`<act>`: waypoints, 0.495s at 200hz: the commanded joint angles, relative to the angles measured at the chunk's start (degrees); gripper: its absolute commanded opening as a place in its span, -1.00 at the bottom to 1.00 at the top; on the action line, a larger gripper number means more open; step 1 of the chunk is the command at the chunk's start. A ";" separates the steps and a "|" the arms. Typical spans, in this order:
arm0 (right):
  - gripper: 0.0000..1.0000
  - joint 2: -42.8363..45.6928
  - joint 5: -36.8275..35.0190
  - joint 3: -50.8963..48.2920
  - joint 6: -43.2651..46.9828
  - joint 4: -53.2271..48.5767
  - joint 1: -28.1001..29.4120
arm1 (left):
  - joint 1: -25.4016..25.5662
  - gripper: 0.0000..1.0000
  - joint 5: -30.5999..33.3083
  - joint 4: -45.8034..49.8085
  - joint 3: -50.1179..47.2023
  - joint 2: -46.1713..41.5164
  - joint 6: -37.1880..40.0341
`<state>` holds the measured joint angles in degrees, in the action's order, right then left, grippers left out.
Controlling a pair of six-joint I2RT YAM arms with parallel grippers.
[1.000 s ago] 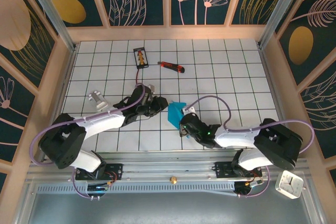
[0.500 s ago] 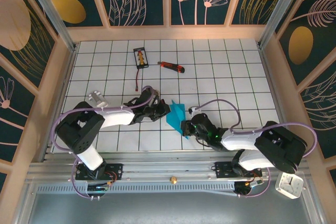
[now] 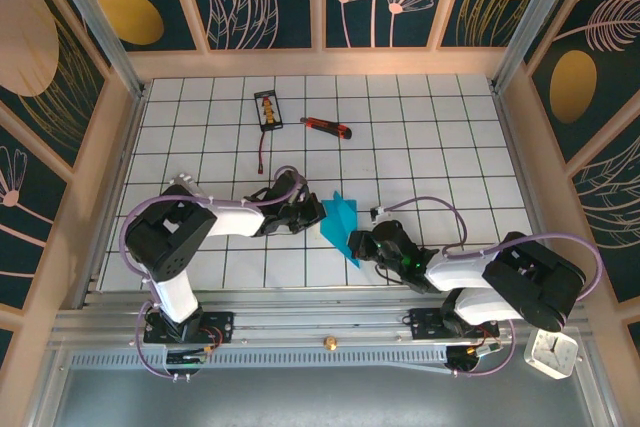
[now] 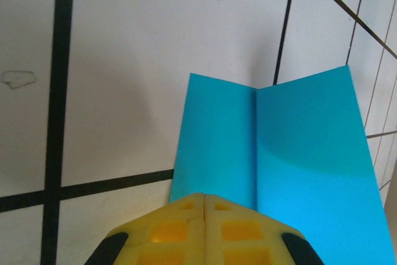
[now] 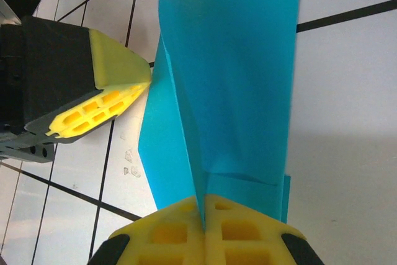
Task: Fold a paper plane with a square sheet of paper (pick it up from the middle)
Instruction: Fourth fold the wing at the center of the table.
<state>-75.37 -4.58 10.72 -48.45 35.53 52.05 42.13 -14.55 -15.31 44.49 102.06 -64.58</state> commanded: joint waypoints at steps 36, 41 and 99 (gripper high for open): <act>-1.00 -0.38 -0.61 -0.93 -5.95 2.87 -0.55 | 0.22 -1.00 2.05 -0.74 0.60 1.26 2.35; -1.00 -0.31 -0.76 -1.07 -6.18 2.99 -0.55 | 0.21 -1.00 2.19 -0.59 0.60 1.38 2.59; -1.00 -2.03 0.39 -2.37 -8.71 5.12 -1.23 | 0.19 -1.00 3.27 -0.42 -0.13 1.16 3.40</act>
<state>-76.09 -4.38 9.56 -54.89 37.76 51.57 42.13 -12.71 -15.42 44.47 102.76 -62.57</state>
